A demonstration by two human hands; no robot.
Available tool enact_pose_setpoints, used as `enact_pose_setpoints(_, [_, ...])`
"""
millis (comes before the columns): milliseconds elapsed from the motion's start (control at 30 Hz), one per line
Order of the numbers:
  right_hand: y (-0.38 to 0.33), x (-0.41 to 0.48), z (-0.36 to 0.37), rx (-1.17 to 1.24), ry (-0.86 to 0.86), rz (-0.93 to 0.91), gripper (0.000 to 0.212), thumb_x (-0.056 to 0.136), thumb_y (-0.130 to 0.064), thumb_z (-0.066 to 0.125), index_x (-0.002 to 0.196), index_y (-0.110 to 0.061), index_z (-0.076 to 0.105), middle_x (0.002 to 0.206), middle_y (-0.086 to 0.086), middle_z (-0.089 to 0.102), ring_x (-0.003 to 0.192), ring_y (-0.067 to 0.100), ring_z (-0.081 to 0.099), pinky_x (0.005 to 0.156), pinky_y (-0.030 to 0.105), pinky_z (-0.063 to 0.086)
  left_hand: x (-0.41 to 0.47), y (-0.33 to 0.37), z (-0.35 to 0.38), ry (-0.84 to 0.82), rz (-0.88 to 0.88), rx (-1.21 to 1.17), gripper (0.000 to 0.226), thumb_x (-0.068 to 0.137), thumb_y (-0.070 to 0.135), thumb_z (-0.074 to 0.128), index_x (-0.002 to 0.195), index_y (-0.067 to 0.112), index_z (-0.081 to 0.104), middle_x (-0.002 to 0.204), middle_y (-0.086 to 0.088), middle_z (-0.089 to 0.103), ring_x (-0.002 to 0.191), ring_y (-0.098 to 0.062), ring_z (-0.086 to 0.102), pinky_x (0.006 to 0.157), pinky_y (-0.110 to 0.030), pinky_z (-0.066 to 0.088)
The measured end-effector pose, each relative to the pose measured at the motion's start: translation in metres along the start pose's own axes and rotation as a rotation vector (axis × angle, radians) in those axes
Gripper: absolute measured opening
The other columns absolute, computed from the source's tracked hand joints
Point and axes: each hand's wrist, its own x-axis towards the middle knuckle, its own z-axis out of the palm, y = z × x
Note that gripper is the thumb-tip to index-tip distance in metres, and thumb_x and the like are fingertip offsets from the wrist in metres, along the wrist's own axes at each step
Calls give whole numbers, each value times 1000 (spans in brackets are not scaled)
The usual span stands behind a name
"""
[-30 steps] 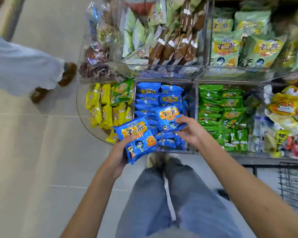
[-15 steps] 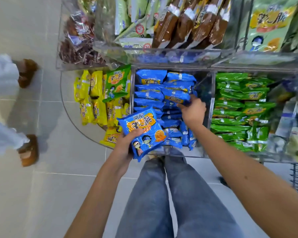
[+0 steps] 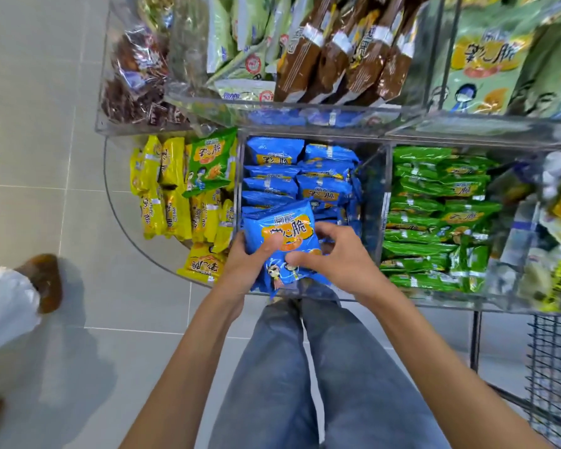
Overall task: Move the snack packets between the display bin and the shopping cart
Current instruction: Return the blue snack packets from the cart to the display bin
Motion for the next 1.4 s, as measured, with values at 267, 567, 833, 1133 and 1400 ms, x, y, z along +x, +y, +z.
enact_pose_setpoints(267, [5,-2,-33,834,-175,70,18,76,-13,57,85,-17,71,83,-1,73,68,13,69,73,32,59,3,-10,-6,126,58,28,47,55,36,82,96,24,60,83,10,72,78,-12,67,61,-24,53])
enact_pose_setpoints(567, [54,69,-27,-252,456,-9,25,80,-9,71,95,-4,52,93,12,61,84,26,56,74,34,46,4,-15,-35,257,78,-26,25,76,15,74,96,21,59,73,12,67,41,3,51,39,-11,38])
enact_pose_setpoints(833, [71,85,-2,-192,753,52,31,75,-32,77,79,-2,67,71,16,66,55,21,49,56,26,36,2,-16,-28,206,73,-18,46,74,18,74,116,13,58,102,-7,69,72,-16,64,51,-26,47])
enact_pose_setpoints(1133, [51,48,10,-22,808,25,46,83,-29,69,123,-10,57,104,6,66,81,6,57,74,16,42,4,-17,-15,142,86,24,30,75,18,74,101,22,59,83,9,70,56,4,63,45,-11,45])
enact_pose_setpoints(1400, [34,0,7,86,141,76,45,69,-11,80,110,-10,61,87,-2,59,69,18,52,72,32,47,3,-14,0,-19,58,187,45,70,62,58,105,35,56,101,13,70,94,-11,68,82,-35,54])
